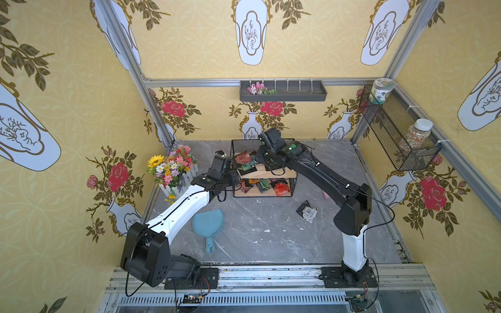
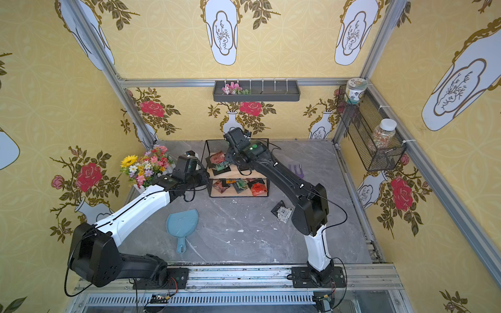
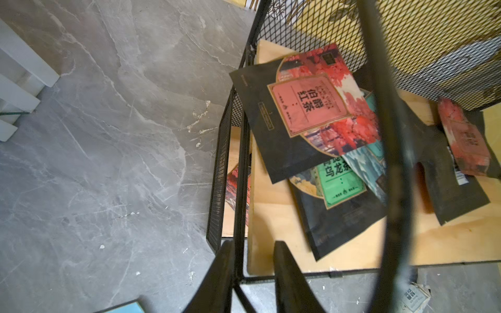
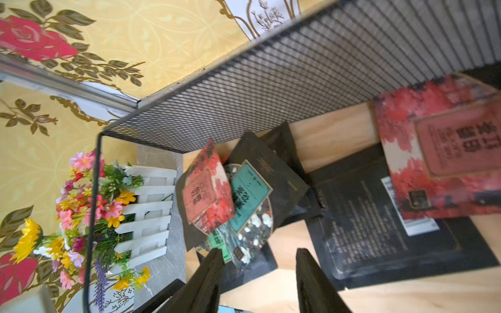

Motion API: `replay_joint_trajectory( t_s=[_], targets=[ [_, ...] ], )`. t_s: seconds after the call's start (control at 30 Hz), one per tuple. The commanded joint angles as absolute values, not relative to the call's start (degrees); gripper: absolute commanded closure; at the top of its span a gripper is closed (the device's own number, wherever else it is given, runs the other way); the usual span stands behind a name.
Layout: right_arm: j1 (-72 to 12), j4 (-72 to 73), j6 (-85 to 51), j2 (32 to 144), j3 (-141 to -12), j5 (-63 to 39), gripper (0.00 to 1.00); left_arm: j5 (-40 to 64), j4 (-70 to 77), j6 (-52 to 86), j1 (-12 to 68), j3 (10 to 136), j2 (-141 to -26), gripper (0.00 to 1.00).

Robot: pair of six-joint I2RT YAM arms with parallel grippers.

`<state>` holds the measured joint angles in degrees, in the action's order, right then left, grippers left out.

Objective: Remove the tea bags from the shelf
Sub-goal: Pick up the tea bag from the shelf.

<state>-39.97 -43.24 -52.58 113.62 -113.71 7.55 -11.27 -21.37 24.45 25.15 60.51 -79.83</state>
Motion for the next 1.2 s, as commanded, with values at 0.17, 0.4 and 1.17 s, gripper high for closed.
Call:
replay_joint_trajectory(
  t_s=[0.17,0.4,1.17],
  targets=[
    [-40.0,-35.6,-65.2,113.1,-106.1,2.4,0.61,-10.8,-22.3,23.9,25.2,60.5,-80.0,0.70],
    [-38.9,-29.7,-71.3,113.8,-103.0,-0.8,0.63,-10.9,-22.4,23.8,25.2,60.3,-79.7,0.70],
    [-37.9,-24.2,-79.7,112.2,-96.6,-0.3,0.86,-10.8,-22.1,23.7,25.2,60.3,-80.0,0.70]
  ],
)
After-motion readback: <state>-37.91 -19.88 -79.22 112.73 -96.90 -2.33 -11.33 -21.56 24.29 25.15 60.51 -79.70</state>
